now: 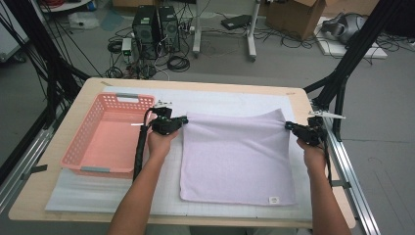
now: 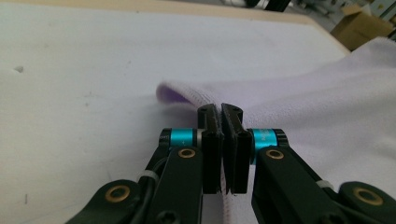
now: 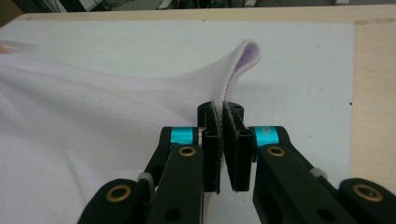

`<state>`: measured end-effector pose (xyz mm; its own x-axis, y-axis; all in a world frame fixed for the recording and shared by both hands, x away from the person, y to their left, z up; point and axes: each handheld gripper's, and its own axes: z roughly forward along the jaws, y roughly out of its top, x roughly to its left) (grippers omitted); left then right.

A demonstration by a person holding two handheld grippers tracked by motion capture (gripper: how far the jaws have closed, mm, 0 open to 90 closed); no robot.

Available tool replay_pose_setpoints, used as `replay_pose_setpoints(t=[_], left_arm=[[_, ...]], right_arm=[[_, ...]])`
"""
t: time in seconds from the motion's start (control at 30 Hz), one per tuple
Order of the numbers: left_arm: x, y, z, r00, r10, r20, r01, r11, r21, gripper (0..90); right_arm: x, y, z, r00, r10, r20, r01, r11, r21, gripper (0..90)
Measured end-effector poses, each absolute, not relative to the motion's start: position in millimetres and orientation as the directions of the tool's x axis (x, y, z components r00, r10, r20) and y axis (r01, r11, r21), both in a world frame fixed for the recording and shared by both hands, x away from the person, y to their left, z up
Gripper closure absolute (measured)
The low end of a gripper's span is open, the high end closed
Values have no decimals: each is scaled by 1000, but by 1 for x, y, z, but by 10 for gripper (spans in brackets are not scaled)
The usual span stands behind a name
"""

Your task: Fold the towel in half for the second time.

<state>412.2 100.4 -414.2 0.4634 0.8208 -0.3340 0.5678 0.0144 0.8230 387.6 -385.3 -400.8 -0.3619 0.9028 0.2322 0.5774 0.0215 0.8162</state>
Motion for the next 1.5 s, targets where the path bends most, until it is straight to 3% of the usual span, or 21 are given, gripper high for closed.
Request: replay_pose_setpoints(t=[0.5,1.0,1.03,1.1,1.17,1.2,1.37,1.5], left_arm=[[340,108,-420,540,788,-297,539,-52,841,863],[300,110,-444,599,755,-268,550,-144,823,855],[301,109,-445,597,758,-262,548,-146,824,837],[305,108,-442,591,766,-253,522,-125,843,666],[311,107,-437,589,770,-246,506,-113,855,512],[315,106,-434,591,771,-238,497,-115,860,477],[341,100,-428,571,780,-257,511,-93,854,441],[363,92,-437,544,788,-289,587,-111,802,443]], right_arm=[[319,-389,-401,-419,882,217,542,51,839,860],[272,-388,-427,-425,884,194,582,103,807,860],[272,-387,-430,-423,885,193,591,109,799,857],[273,-388,-434,-414,888,199,600,101,794,811],[277,-388,-430,-387,897,214,599,68,798,705],[279,-388,-428,-380,900,214,600,64,797,668],[306,-385,-412,-342,919,194,623,67,780,568],[336,-378,-413,-331,922,201,679,85,729,484]])
